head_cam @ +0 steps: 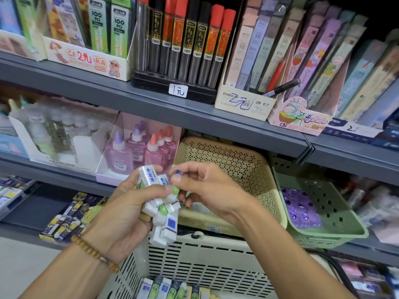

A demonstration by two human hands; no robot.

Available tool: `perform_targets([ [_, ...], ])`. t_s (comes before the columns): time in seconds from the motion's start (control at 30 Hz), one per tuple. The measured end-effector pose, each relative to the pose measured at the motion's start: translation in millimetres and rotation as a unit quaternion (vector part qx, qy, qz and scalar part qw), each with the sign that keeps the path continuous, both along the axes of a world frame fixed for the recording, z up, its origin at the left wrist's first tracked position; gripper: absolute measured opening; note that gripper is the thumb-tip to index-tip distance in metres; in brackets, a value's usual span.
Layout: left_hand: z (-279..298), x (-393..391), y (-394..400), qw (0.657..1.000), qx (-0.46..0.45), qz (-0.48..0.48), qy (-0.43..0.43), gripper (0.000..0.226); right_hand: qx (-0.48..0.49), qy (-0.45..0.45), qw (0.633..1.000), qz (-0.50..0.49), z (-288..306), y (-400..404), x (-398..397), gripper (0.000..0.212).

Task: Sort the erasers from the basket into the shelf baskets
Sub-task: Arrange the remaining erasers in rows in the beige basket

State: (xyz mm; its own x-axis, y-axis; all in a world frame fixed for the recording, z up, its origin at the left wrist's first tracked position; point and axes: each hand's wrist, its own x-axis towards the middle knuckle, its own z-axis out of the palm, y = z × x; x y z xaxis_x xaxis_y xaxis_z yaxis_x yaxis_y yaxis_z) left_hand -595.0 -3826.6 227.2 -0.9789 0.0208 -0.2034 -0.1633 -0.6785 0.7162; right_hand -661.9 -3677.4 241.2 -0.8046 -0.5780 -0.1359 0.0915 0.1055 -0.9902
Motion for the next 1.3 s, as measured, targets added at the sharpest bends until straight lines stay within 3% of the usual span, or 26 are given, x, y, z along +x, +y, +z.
perform_targets([
  [0.13, -3.5, -2.0, -1.5, 1.000, 0.013, 0.001, -0.020, 0.041, -0.071, -0.077, 0.985, -0.140, -1.7, 29.3, -20.5, 0.007],
  [0.23, -3.6, -3.7, -0.1, 1.000, 0.014, 0.003, -0.022, 0.042, 0.047, -0.045, 0.957, -0.284, -14.8, 59.1, -43.6, 0.012],
  [0.3, -3.5, -4.6, 1.1, 1.000, 0.012, 0.009, -0.016, 0.041, 0.150, -0.023, 0.940, -0.307, -27.3, 70.7, -56.5, 0.013],
  [0.4, -4.6, -5.2, 1.8, 1.000, 0.023, 0.018, -0.006, 0.041, 0.244, -0.003, 0.932, -0.268, -38.8, 69.9, -68.6, 0.014],
  [0.7, -7.4, -7.1, 0.5, 0.997, 0.056, 0.043, 0.013, 0.039, 0.325, -0.014, 0.934, -0.148, -52.4, 21.3, -81.5, 0.016],
  [0.77, -8.2, -8.2, 1.3, 0.996, 0.065, 0.054, 0.015, 0.039, 0.354, 0.041, 0.921, -0.154, -46.3, 22.0, -74.7, 0.012],
  [0.87, -9.1, -9.0, 2.4, 0.995, 0.066, 0.079, 0.016, 0.041, 0.287, 0.114, 0.938, -0.154, -26.0, 17.6, -46.7, 0.011],
  [0.97, -8.5, -8.4, 3.3, 0.992, 0.066, 0.107, 0.026, 0.040, 0.165, 0.110, 0.976, -0.087, -2.2, 10.1, -7.8, 0.013],
  [1.1, -7.8, -6.0, 5.4, 0.988, 0.064, 0.133, 0.043, 0.043, 0.193, 0.067, 0.979, 0.020, 13.6, 1.5, 28.1, 0.058],
  [1.3, -7.6, -7.2, 5.8, 0.986, 0.067, 0.143, 0.046, 0.048, 0.133, 0.000, 0.991, -0.005, 11.2, -2.6, 35.8, 0.044],
])
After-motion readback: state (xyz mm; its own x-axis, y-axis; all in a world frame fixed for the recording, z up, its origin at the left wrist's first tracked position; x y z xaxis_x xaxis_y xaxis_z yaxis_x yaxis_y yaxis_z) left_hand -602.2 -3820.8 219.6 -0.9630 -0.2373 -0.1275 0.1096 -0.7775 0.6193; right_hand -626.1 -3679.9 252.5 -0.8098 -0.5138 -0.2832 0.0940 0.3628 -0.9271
